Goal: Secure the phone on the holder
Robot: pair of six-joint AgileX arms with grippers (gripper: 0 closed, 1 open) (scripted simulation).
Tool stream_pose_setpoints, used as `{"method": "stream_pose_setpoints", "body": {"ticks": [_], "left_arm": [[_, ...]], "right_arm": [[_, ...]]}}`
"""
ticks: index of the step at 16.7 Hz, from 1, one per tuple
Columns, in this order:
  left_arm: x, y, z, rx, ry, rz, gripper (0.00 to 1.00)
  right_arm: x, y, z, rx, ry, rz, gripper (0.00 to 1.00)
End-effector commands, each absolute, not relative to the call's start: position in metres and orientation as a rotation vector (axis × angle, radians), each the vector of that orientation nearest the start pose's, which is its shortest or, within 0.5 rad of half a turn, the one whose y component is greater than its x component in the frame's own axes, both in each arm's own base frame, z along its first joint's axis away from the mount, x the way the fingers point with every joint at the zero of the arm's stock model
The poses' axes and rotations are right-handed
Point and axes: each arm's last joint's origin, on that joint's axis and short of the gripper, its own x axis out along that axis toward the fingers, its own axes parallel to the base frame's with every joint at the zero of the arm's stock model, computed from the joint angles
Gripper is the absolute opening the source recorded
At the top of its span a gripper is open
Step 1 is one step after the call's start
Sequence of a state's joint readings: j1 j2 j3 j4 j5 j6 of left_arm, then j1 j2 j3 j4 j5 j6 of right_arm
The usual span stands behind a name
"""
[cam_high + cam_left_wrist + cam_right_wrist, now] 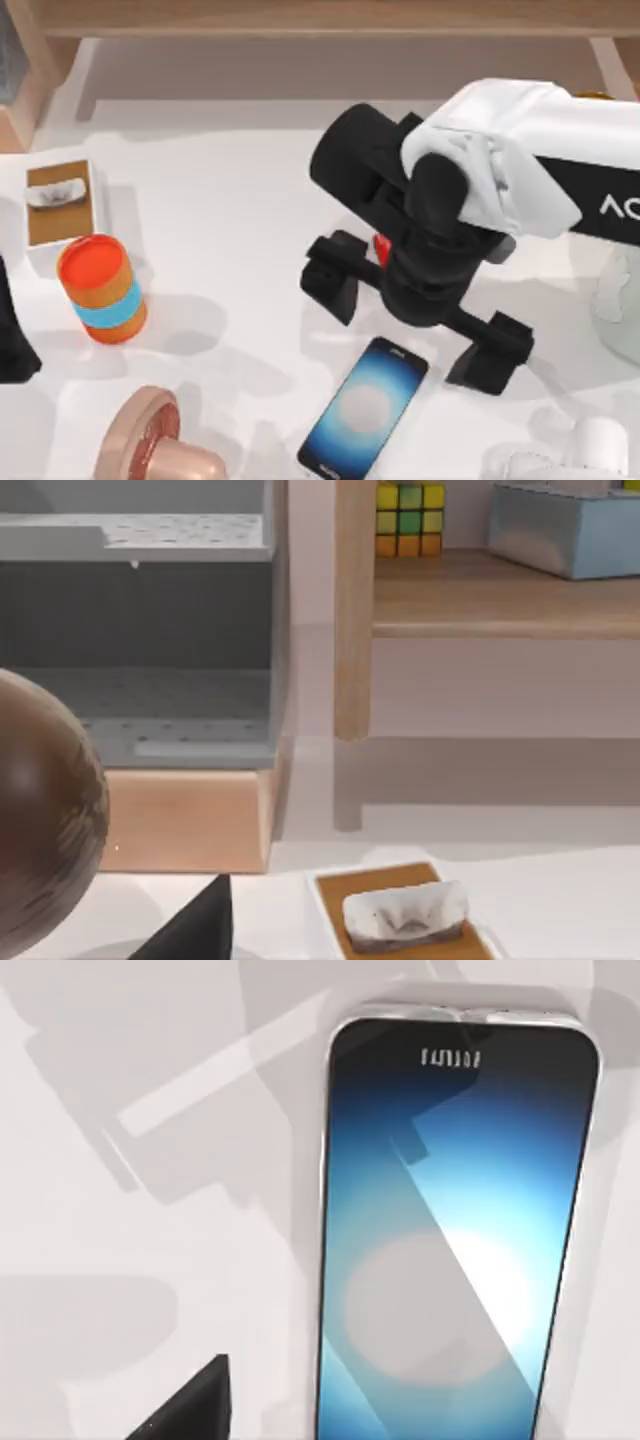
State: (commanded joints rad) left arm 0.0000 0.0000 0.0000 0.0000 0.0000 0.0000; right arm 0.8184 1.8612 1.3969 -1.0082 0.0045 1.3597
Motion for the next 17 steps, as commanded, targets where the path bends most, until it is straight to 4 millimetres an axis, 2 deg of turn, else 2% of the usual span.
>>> {"method": "stream_pose_setpoints", "body": {"ticks": [2, 4, 11, 17], "left_arm": [[0.106, -0.001, 0.16, 0.0, 0.0, 0.0, 1.0], [0.106, -0.001, 0.16, 0.0, 0.0, 0.0, 1.0], [0.106, -0.001, 0.16, 0.0, 0.0, 0.0, 1.0], [0.106, -0.001, 0.16, 0.0, 0.0, 0.0, 1.0]], "right_arm": [[0.237, 0.282, 0.182, 0.461, 1.511, -0.415, 1.0], [0.233, 0.293, 0.175, 0.451, 1.522, -0.443, 1.0], [0.233, 0.294, 0.167, 0.449, 1.525, -0.45, 1.0], [0.234, 0.297, 0.108, 0.455, 1.521, -0.441, 1.0]]}}
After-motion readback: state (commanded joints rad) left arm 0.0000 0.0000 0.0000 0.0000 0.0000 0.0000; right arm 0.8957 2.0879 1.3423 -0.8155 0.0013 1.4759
